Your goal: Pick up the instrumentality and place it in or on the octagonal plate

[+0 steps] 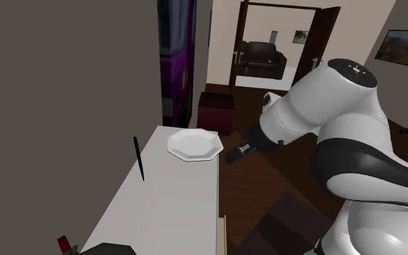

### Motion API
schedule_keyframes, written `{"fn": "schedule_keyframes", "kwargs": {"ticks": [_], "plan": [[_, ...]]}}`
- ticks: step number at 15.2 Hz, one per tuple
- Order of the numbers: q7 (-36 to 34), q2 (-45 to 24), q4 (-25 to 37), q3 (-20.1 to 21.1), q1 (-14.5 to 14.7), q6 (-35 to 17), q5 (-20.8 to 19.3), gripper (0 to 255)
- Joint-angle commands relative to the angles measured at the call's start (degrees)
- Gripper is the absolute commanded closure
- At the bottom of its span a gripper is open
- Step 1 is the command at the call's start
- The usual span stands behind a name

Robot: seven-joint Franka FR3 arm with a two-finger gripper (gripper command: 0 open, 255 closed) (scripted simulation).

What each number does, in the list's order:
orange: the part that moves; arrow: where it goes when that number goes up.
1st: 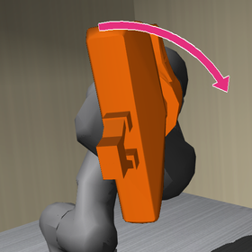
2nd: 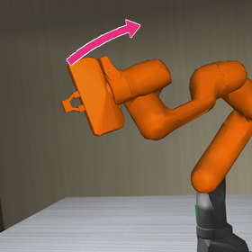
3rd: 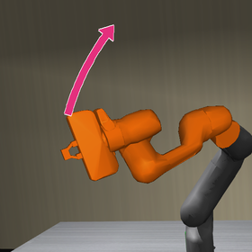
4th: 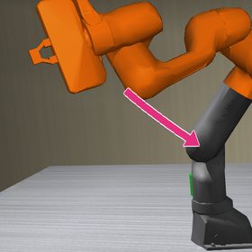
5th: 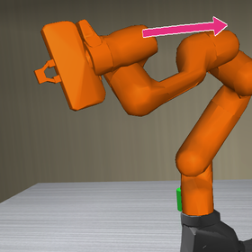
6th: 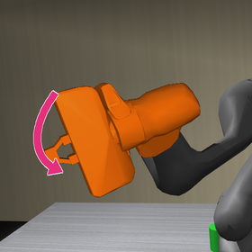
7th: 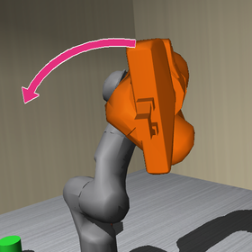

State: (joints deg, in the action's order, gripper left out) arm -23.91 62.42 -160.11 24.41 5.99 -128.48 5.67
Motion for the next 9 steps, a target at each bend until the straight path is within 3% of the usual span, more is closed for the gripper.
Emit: {"fn": "schedule_keyframes", "kwargs": {"ticks": [1, 5, 9], "plan": [[-5.0, 0.3, -1.9, 5.8, -0.2, -7.1, 0.6, 0], [-15.7, -0.8, -2.3, 19.0, -4.5, -19.4, 0.4, 0], [-27.0, 0.5, 0.3, 33.7, -13.6, -29.3, -0.4, 0]]}}
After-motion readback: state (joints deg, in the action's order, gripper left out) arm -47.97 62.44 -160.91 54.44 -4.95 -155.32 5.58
